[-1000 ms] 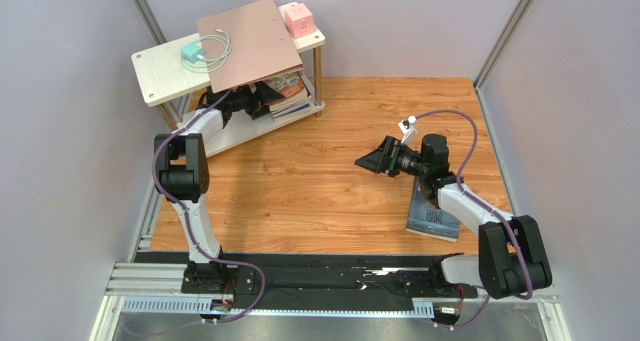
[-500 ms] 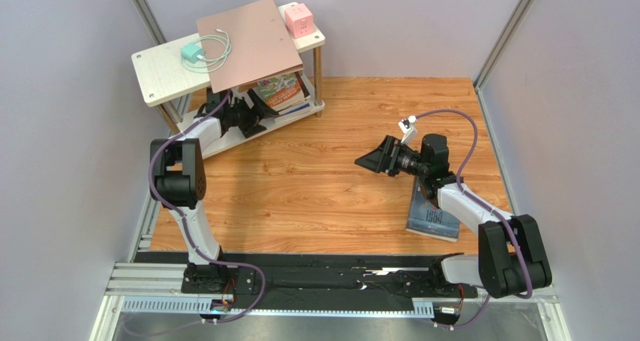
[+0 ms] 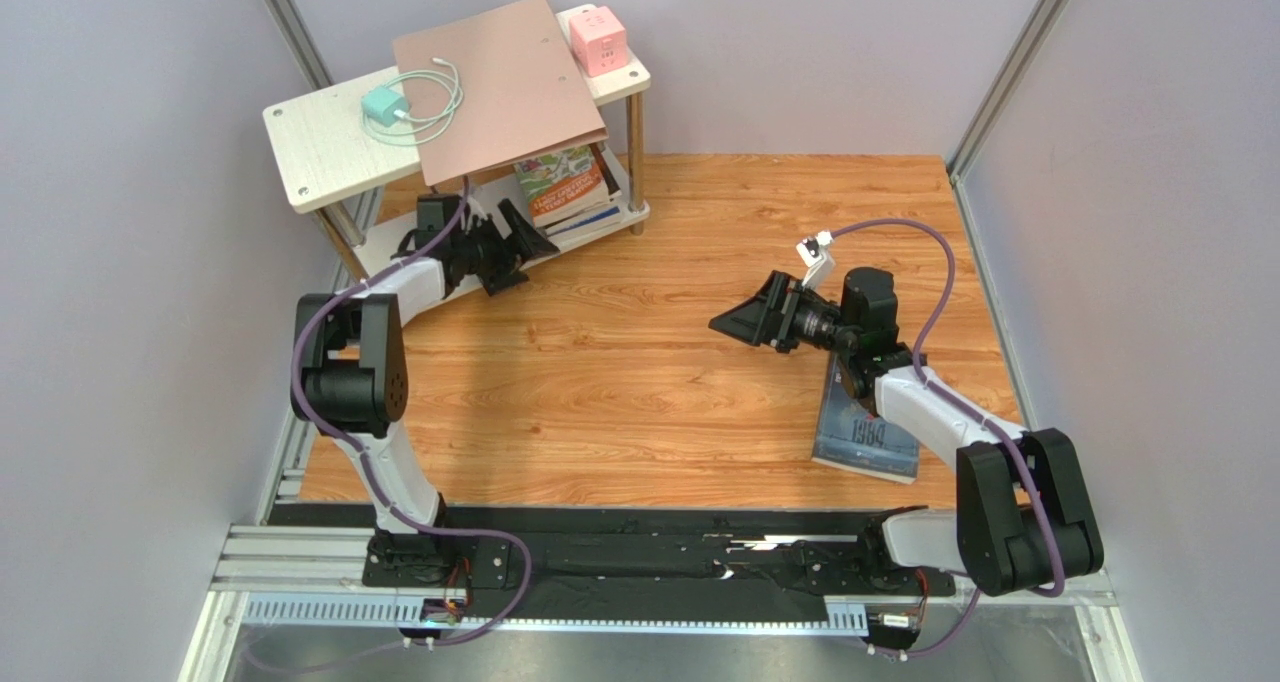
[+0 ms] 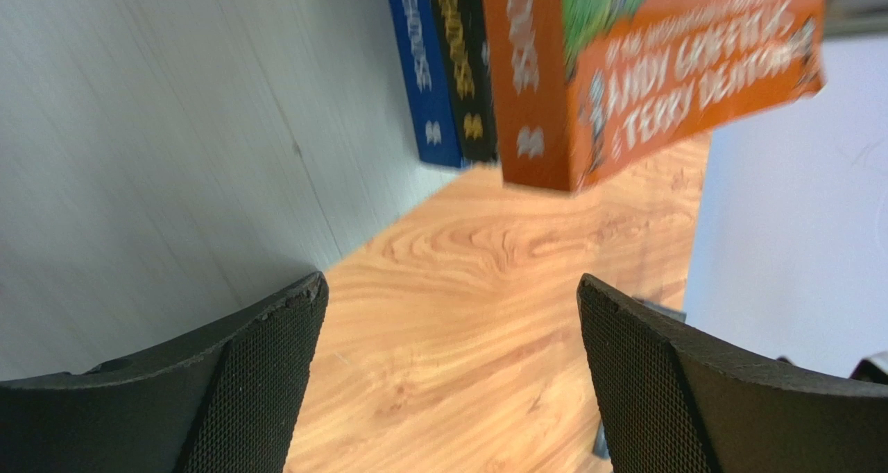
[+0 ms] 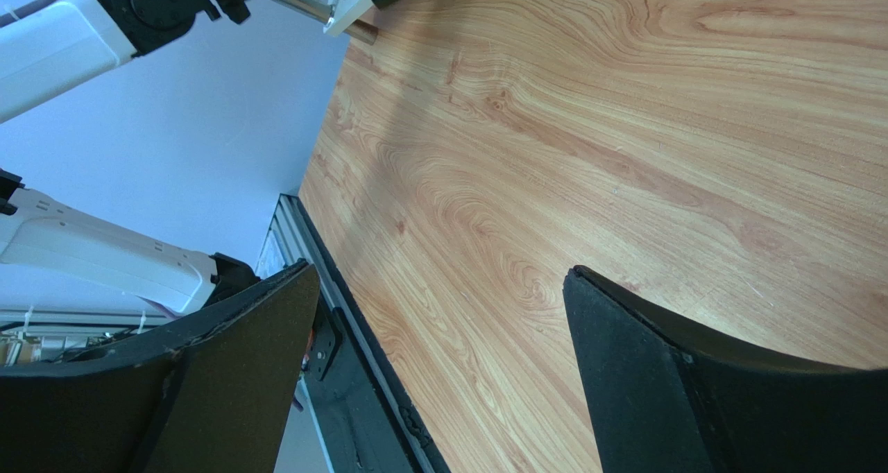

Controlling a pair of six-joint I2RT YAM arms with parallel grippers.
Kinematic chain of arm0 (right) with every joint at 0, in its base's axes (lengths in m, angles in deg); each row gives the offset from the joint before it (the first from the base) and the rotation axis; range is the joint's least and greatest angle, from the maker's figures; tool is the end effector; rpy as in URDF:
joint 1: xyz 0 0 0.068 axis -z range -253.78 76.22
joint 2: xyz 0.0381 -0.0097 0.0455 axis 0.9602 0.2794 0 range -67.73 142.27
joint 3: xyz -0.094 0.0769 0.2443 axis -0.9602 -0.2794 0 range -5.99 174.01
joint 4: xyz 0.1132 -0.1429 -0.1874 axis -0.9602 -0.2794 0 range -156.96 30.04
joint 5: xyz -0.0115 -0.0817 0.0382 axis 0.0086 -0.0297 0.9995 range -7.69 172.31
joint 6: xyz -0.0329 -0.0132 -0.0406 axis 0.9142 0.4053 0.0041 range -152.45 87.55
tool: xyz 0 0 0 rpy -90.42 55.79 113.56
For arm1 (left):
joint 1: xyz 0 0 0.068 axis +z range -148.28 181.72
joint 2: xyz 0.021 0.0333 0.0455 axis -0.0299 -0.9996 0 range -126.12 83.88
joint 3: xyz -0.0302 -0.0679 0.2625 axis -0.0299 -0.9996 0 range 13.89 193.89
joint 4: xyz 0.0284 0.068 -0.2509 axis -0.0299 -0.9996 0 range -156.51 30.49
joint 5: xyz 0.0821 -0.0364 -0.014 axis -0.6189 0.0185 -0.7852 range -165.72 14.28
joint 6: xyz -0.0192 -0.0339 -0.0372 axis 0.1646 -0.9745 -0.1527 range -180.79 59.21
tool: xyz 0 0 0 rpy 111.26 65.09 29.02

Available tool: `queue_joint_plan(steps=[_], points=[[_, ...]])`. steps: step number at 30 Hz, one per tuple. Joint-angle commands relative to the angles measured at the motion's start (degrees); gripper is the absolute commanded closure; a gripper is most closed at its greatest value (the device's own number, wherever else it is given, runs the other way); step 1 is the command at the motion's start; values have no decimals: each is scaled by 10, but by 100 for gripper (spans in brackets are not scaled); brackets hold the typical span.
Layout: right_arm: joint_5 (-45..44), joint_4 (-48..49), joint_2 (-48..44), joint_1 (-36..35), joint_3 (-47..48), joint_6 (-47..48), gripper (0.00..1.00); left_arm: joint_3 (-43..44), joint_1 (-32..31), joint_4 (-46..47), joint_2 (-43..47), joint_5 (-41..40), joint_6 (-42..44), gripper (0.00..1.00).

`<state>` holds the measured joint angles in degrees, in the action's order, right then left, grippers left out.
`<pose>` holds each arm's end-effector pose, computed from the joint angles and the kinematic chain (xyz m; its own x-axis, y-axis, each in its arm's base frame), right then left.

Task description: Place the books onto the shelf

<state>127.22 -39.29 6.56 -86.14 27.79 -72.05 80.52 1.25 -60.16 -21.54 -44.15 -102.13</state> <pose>0.2555 0.0817 0.2205 -0.7655 0.2944 -0.5722 -0.4055 0.4697 0.7842 0.3991 -0.0218 0.1951 -0.7486 -0.5567 -0.3602 -0.1108 0.6405 -0.7599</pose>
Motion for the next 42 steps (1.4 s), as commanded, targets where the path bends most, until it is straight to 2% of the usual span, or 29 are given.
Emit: queue_joint_plan(steps=[1,4,5,6,8,9,10,17,23,31,42], points=[[2,17,-5,-3,1,7,6,-46,-19,-14,6,-23,11,4],[1,14,-8,-2,1,9,6,-62,-19,33,21,-14,-8,10],[2,12,-9,-2,1,10,6,-63,-19,38,24,-13,-11,16],[2,11,-11,-3,1,11,7,-64,-19,45,26,-13,-13,36],[1,7,-14,-3,1,13,6,-66,-19,49,33,-13,-15,69],[0,6,-14,-3,1,14,7,-69,-19,55,36,-12,-17,97],[-1,4,-14,-3,1,14,7,-72,-19,53,40,-21,-19,100],[0,5,-12,-3,0,15,7,-88,-19,49,73,-78,-23,100],[-1,6,-11,-3,-1,16,7,-34,-18,17,42,-92,-22,100],[-1,7,-9,-3,-2,17,7,9,-11,19,31,-119,-53,100],[2,7,-6,-2,-2,17,7,18,-1,35,30,-144,-84,100]])
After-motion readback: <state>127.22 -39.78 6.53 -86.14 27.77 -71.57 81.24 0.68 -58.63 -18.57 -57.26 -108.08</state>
